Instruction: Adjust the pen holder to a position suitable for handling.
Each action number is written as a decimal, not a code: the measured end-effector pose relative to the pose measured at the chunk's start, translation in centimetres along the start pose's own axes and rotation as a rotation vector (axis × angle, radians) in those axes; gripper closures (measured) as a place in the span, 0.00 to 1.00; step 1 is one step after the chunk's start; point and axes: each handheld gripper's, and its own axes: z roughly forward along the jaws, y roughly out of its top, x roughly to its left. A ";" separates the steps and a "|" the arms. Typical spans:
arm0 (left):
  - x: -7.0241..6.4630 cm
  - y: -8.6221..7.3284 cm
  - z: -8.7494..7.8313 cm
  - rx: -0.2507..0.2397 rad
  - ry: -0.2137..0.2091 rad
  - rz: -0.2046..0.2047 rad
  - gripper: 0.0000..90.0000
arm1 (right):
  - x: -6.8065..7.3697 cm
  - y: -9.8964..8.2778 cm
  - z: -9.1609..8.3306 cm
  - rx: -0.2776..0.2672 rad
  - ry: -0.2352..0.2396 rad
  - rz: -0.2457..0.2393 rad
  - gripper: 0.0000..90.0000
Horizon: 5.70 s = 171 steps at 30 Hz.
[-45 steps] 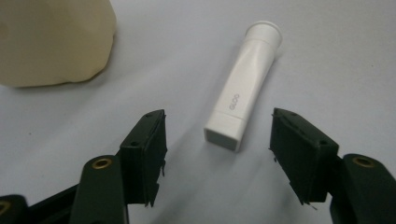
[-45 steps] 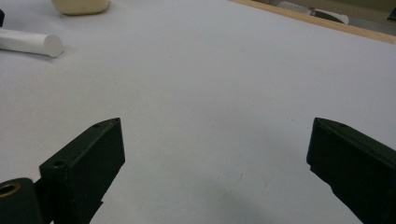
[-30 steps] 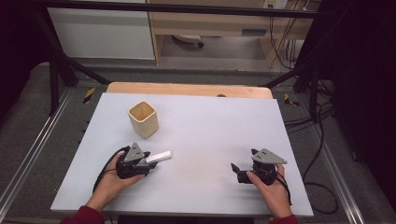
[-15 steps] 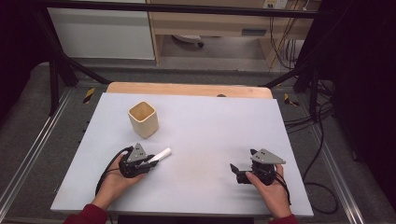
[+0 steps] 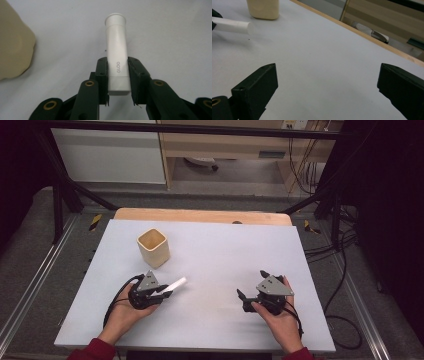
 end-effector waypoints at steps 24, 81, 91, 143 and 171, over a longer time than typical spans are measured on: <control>-2.0 1.7 0.6 0.021 -0.058 -0.017 0.80 | 7.5 1.5 5.7 0.118 0.114 -0.264 0.05; -3.7 3.0 -0.1 0.003 -0.167 -0.014 0.80 | 14.0 1.5 4.6 0.031 -0.050 -0.924 0.47; -4.3 3.3 0.1 0.017 -0.182 -0.014 0.80 | 14.6 1.4 4.6 0.018 -0.051 -0.987 0.52; -4.4 2.7 1.0 0.030 -0.266 -0.054 0.79 | 15.9 0.4 4.9 0.034 -0.044 -1.187 0.74; -3.1 2.1 -0.3 -0.250 -0.069 -0.120 0.33 | 13.6 0.6 5.1 0.107 -0.064 -1.086 0.75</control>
